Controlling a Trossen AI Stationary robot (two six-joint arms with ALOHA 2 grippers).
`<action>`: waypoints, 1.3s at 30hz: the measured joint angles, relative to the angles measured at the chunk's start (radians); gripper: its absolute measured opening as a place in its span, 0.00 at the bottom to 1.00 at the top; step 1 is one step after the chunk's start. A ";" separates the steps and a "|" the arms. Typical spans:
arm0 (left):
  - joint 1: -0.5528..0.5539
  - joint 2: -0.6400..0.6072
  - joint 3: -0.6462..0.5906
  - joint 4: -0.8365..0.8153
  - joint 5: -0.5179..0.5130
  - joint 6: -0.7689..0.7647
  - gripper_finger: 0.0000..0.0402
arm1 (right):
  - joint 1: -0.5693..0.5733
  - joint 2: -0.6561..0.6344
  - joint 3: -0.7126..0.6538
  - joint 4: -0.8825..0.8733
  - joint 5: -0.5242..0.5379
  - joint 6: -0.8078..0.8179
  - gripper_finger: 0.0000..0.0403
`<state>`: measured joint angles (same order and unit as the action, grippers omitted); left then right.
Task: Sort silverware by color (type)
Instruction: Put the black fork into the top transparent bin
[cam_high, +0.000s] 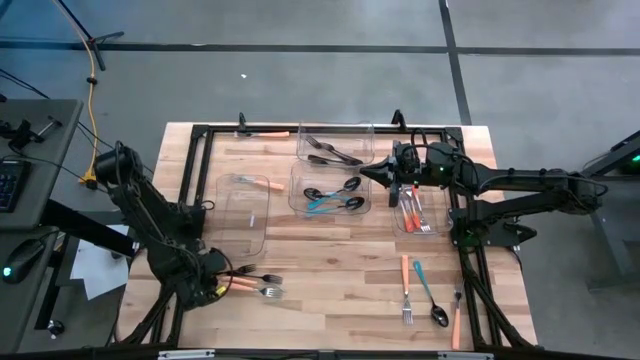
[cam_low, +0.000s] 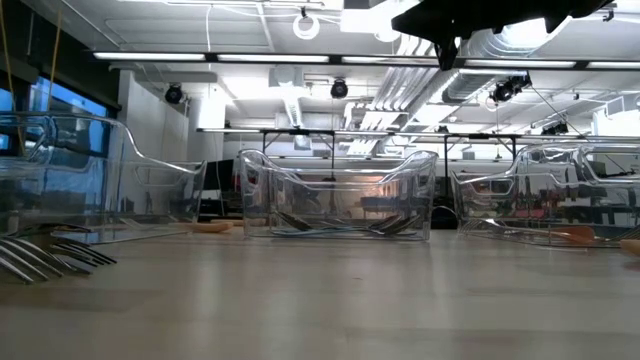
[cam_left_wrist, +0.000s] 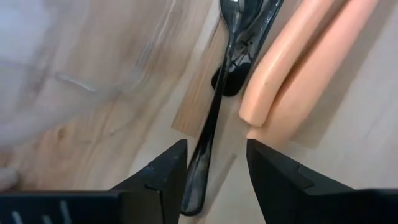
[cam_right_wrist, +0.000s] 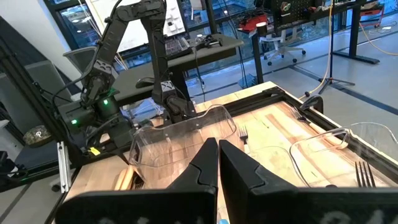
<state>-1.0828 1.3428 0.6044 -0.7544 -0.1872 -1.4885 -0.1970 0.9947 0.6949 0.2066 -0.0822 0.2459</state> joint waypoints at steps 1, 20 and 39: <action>0.000 0.001 0.000 0.000 0.000 0.012 0.38 | 0.000 0.000 0.000 0.000 0.000 0.000 0.00; 0.000 0.037 -0.002 0.022 0.063 0.183 0.34 | 0.000 0.000 0.000 -0.016 0.000 -0.002 0.00; -0.089 -0.029 0.011 -0.055 0.080 -0.366 0.33 | 0.000 0.000 0.000 -0.029 0.000 -0.019 0.00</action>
<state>-1.1723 1.3136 0.6150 -0.8089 -0.1074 -1.8547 -0.1967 0.9943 0.6949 0.1775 -0.0822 0.2272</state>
